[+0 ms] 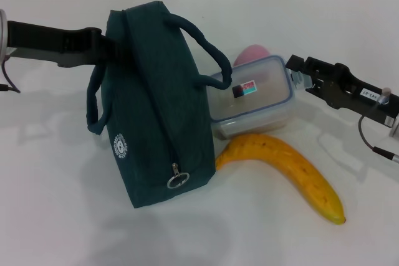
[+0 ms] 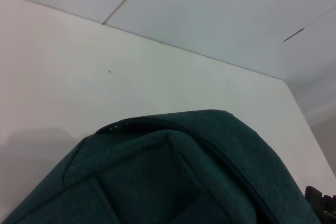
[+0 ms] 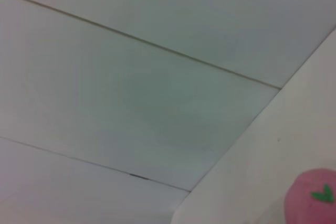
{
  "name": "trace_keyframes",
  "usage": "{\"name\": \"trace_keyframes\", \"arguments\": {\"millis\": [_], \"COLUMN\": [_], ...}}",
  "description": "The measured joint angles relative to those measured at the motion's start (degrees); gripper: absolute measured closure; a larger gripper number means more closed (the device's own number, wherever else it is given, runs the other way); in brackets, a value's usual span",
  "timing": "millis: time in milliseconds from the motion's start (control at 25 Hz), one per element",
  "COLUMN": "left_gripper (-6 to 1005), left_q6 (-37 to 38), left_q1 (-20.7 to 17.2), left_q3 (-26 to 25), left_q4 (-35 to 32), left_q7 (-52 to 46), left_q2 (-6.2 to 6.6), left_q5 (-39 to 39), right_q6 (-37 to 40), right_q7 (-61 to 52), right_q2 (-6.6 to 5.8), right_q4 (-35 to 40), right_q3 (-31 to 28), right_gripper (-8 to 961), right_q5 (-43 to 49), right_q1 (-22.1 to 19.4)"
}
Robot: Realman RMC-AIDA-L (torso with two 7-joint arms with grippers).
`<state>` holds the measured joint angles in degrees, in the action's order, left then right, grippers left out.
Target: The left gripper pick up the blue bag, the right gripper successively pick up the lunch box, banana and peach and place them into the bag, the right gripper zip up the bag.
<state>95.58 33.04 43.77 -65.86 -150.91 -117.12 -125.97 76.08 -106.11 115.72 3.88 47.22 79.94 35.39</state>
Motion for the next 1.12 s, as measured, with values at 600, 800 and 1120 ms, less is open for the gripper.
{"name": "trace_keyframes", "arguments": {"millis": [600,800,1120], "left_gripper": [946,946,946], "left_q6": [-0.22,-0.22,-0.22], "left_q1": [0.01,-0.04,-0.38], "left_q3": [0.0,0.0,0.0], "left_q4": [0.12,0.12,0.2], "left_q7": [1.02,1.06,1.14], "left_q2": [-0.22,-0.21,-0.3], "left_q5": [0.03,0.04,0.04], "right_q6": [0.03,0.11,1.03], "right_q7": [-2.5,-2.49,-3.77], "right_q2": [0.31,0.39,0.34], "right_q4": [-0.02,-0.05,-0.41], "right_q3": [0.15,0.14,-0.3], "right_gripper": [622,726,857], "right_q5": [-0.33,-0.4,-0.99], "right_q1": [0.17,0.06,-0.43]}}
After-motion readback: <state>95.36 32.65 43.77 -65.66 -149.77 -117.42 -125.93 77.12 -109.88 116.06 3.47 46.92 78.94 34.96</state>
